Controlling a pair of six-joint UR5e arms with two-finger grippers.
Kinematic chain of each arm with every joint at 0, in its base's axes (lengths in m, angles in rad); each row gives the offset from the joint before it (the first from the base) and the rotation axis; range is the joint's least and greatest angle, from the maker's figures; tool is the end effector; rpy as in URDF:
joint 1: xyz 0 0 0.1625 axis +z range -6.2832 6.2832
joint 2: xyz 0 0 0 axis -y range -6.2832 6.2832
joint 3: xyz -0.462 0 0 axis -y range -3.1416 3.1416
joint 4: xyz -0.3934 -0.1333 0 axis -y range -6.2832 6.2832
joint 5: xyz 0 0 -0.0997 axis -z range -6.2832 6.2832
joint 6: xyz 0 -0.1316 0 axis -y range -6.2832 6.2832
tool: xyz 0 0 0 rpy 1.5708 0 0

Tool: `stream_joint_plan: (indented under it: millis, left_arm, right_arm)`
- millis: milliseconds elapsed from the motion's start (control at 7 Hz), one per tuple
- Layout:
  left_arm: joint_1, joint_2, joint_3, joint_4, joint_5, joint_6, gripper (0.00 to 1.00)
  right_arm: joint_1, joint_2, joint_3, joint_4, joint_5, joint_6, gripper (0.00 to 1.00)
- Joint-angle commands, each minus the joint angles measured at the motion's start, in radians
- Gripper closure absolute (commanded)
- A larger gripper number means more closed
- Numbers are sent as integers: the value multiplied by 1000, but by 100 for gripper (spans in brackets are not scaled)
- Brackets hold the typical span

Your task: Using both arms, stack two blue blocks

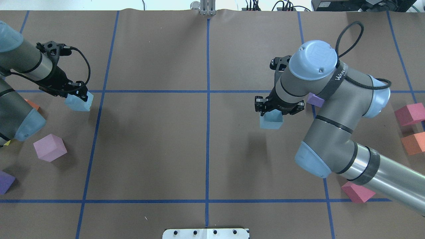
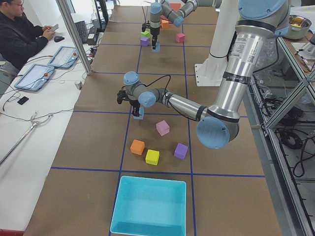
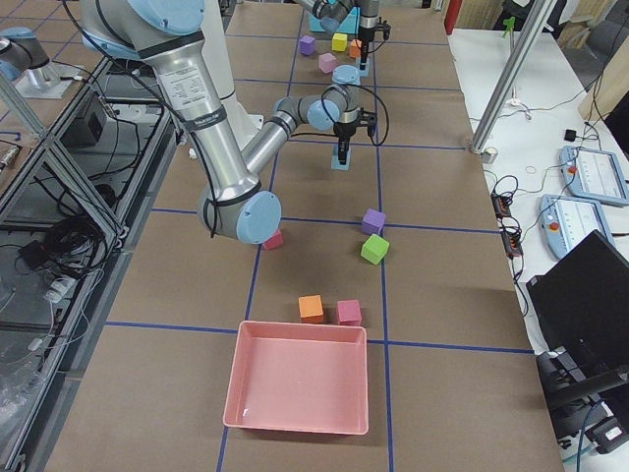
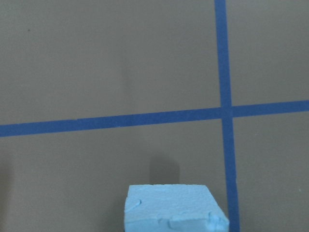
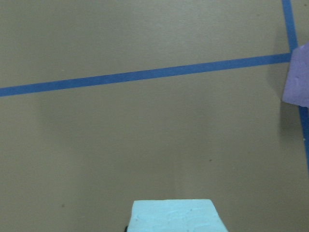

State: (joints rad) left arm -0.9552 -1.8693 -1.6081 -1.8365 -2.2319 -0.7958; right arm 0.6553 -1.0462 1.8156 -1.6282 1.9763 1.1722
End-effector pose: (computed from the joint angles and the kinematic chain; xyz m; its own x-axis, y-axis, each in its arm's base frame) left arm 0.3315 -0.5596 0.5037 0.6507 0.0365 -0.7585 -0.0161 0.9993 0.0343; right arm -0.4804 -0.4719 0.3151 0.6912 0.0814 0.7180 -0.0948 0.9953 -0.0217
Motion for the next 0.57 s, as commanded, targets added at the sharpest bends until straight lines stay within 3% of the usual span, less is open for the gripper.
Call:
stream_joint_plan:
  millis: [0,429]
  left_arm:
    - [-2,-57,-36,107,0,-46,56]
    - [-1,-114,-33,125,-2,-135,56]
  right_arm:
    - [-40,156,-118,-9,-17,-14,50]
    - [-63,285,-333,100,-69,-37,50]
